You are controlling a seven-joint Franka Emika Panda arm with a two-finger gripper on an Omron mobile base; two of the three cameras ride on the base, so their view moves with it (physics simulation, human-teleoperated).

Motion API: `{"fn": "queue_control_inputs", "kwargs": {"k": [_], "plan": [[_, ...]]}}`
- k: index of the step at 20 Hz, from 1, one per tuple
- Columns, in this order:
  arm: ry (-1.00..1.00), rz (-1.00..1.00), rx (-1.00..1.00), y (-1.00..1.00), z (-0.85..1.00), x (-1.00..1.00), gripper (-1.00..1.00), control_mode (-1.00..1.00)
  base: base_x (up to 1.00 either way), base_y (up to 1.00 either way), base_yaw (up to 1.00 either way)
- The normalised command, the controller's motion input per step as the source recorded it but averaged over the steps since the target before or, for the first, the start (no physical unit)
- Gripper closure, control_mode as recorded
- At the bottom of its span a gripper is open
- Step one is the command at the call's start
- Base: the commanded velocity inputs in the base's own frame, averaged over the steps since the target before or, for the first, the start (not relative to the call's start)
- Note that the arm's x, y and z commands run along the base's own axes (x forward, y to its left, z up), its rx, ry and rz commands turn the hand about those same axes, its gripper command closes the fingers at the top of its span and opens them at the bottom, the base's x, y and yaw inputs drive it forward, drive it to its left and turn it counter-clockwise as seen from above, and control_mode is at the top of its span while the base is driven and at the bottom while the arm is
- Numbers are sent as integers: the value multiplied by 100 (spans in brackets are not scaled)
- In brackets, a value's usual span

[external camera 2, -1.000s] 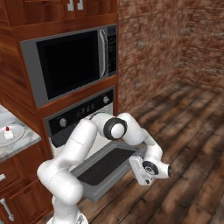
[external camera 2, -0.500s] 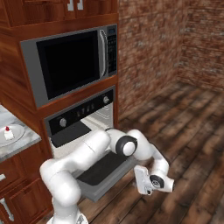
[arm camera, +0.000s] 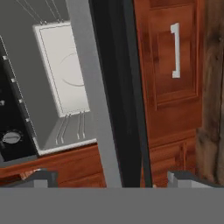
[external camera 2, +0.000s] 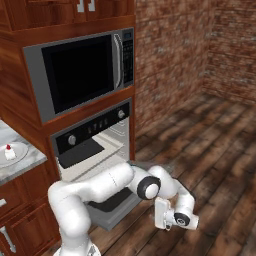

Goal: Take the baked cake out of the oven and place it on the plate for cooling. Then close the oven door.

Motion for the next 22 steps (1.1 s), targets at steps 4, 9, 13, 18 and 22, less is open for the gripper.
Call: {"fn": "queue_control_inputs", "kwargs": {"k": [4, 9, 13, 18, 22], "plan": [[-1, 7, 13, 0, -32, 7, -100, -100, 0, 0, 0], [0, 7, 13, 4, -29, 15, -100, -100, 0, 0, 0], [0, 8, 13, 11, -21, 13, -100, -100, 0, 0, 0], [0, 8, 13, 16, -23, 15, -100, -100, 0, 0, 0], [0, 7, 12, 19, -19, 7, -100, -100, 0, 0, 0]]}}
